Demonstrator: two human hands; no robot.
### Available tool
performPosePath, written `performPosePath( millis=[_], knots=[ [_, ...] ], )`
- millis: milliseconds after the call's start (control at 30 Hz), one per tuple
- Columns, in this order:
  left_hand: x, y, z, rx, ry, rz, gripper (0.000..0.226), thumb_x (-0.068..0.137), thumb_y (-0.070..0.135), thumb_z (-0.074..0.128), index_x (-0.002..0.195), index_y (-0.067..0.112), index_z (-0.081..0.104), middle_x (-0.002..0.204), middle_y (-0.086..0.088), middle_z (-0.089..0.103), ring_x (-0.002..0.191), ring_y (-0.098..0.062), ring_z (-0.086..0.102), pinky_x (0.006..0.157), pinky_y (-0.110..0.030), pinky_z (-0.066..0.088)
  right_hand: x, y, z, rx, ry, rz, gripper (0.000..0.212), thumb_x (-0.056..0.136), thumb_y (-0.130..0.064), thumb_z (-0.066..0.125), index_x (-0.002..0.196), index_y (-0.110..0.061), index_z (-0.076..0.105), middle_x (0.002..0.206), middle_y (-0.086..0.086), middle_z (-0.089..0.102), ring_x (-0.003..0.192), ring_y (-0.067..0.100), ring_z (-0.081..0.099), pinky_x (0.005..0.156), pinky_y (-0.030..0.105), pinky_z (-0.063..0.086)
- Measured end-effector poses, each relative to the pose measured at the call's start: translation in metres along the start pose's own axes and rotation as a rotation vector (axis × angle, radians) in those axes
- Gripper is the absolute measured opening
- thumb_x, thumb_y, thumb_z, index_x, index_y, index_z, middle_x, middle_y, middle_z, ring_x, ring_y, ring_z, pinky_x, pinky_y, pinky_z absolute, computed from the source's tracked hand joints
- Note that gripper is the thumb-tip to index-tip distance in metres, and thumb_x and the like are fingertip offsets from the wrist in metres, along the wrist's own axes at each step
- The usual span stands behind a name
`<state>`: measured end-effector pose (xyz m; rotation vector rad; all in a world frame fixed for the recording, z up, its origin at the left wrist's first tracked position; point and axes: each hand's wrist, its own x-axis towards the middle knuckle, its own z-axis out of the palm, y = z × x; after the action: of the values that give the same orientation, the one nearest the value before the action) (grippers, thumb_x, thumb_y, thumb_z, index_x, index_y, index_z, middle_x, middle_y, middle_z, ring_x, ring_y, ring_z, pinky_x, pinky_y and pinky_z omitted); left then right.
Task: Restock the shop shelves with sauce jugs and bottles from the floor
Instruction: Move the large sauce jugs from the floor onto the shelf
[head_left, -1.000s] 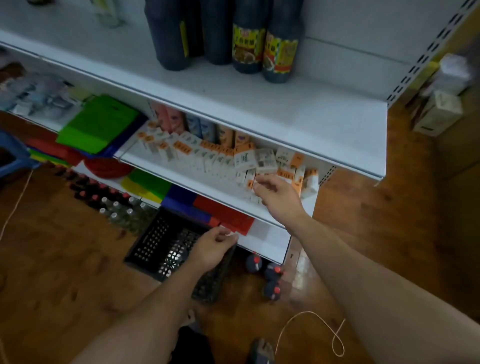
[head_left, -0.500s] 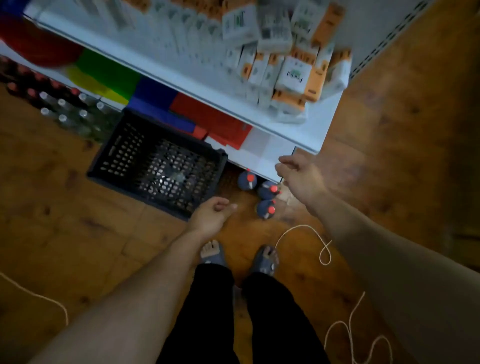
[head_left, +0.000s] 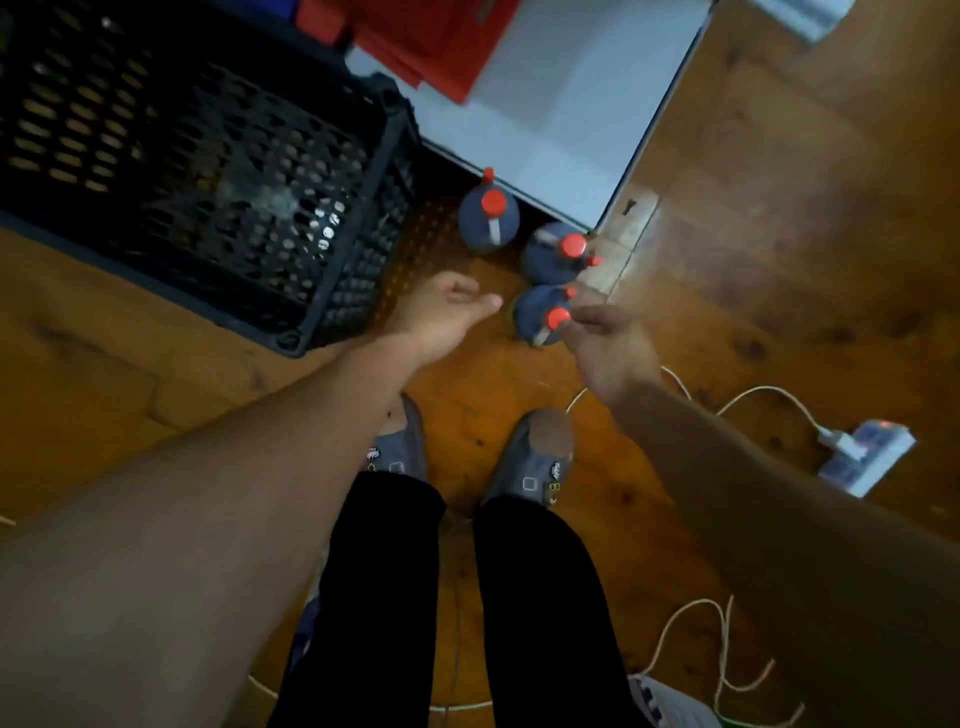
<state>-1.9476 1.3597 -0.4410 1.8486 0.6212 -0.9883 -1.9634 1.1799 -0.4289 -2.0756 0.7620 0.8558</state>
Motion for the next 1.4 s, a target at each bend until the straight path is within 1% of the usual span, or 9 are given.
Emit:
performPosePath(
  millis=[233, 367, 567, 800, 900, 1033, 1167, 1300, 1400],
  knots=[
    [0.084, -0.015, 0.027, -0.084, 0.108, 0.004, 0.053, 0.084, 0.035, 0.07, 0.131, 0.018, 0.051, 0.119, 0.001, 0.061, 0.111, -0.016, 0.059, 0.101, -0.032, 0.046, 0.046, 0.055, 0.055, 0.078, 0.084, 0.197, 0.034, 0.085, -0.039, 0.063, 0.114, -0.021, 0.066, 0.118, 0.005, 0.067, 0.112, 0.028, 0.06, 0.091, 0.031, 0.045],
    [0.115, -0.016, 0.042, -0.268, 0.181, 0.015, 0.05, 0.082, 0.024, 0.073, 0.128, 0.014, 0.054, 0.122, 0.0, 0.063, 0.11, -0.017, 0.061, 0.097, -0.031, 0.048, 0.066, 0.068, 0.076, 0.229, 0.054, 0.226, 0.029, 0.084, -0.037, 0.067, 0.106, -0.018, 0.068, 0.109, 0.007, 0.07, 0.102, 0.024, 0.063, 0.091, 0.035, 0.047],
    [0.136, -0.001, 0.052, -0.325, 0.221, 0.039, 0.009, 0.088, 0.022, 0.067, 0.096, 0.022, 0.063, 0.082, 0.01, 0.059, 0.077, -0.006, 0.054, 0.066, -0.02, 0.043, 0.075, 0.068, 0.092, 0.503, 0.027, 0.277, 0.016, 0.088, -0.028, 0.066, 0.074, -0.022, 0.062, 0.074, -0.004, 0.057, 0.078, 0.014, 0.052, 0.091, 0.04, 0.048],
    [0.13, 0.0, 0.045, -0.308, 0.249, -0.001, 0.013, 0.074, 0.03, 0.073, 0.075, 0.026, 0.061, 0.107, -0.01, 0.061, 0.075, -0.012, 0.052, 0.065, -0.024, 0.039, 0.071, 0.062, 0.081, 0.489, 0.043, 0.283, 0.023, 0.091, -0.029, 0.061, 0.069, -0.024, 0.058, 0.074, -0.006, 0.057, 0.087, 0.019, 0.057, 0.092, 0.04, 0.048],
    [0.114, -0.004, 0.04, -0.354, 0.248, -0.016, 0.021, 0.061, 0.037, 0.074, 0.074, 0.026, 0.062, 0.103, -0.011, 0.058, 0.071, -0.017, 0.054, 0.068, -0.027, 0.041, 0.06, 0.059, 0.067, 0.418, 0.036, 0.232, 0.025, 0.092, -0.029, 0.06, 0.068, -0.021, 0.058, 0.077, 0.0, 0.058, 0.086, 0.021, 0.058, 0.087, 0.038, 0.048],
    [0.07, -0.007, 0.033, -0.268, 0.205, -0.022, 0.027, 0.066, 0.037, 0.075, 0.082, 0.019, 0.065, 0.124, -0.019, 0.056, 0.104, -0.027, 0.06, 0.065, -0.022, 0.04, 0.028, 0.047, 0.05, 0.239, 0.0, 0.142, 0.02, 0.095, -0.03, 0.055, 0.087, -0.016, 0.066, 0.07, 0.001, 0.055, 0.066, 0.015, 0.05, 0.063, 0.027, 0.038],
    [0.014, 0.0, 0.011, -0.205, 0.196, 0.038, 0.022, 0.075, 0.029, 0.076, 0.069, 0.022, 0.057, 0.113, -0.006, 0.05, 0.09, -0.019, 0.056, 0.064, -0.022, 0.037, -0.019, 0.018, 0.025, 0.205, -0.02, 0.138, 0.023, 0.094, -0.031, 0.054, 0.09, -0.012, 0.067, 0.076, 0.005, 0.057, 0.08, 0.02, 0.051, 0.075, 0.032, 0.04],
    [-0.052, 0.02, -0.018, -0.176, 0.203, 0.107, 0.024, 0.081, 0.025, 0.073, 0.069, 0.019, 0.053, 0.111, -0.001, 0.04, 0.09, -0.013, 0.047, 0.073, -0.023, 0.036, -0.074, -0.025, -0.006, 0.147, -0.024, 0.064, 0.031, 0.094, -0.031, 0.053, 0.092, -0.004, 0.067, 0.087, 0.011, 0.061, 0.08, 0.021, 0.052, 0.071, 0.035, 0.039],
    [-0.099, 0.041, -0.046, -0.244, 0.215, 0.153, 0.036, 0.08, 0.025, 0.074, 0.06, 0.019, 0.045, 0.087, -0.003, 0.039, 0.074, -0.016, 0.042, 0.059, -0.026, 0.03, -0.119, -0.06, -0.031, 0.151, -0.024, 0.016, 0.025, 0.095, -0.033, 0.052, 0.087, -0.013, 0.063, 0.088, 0.006, 0.06, 0.082, 0.019, 0.052, 0.075, 0.033, 0.039]
  ],
)
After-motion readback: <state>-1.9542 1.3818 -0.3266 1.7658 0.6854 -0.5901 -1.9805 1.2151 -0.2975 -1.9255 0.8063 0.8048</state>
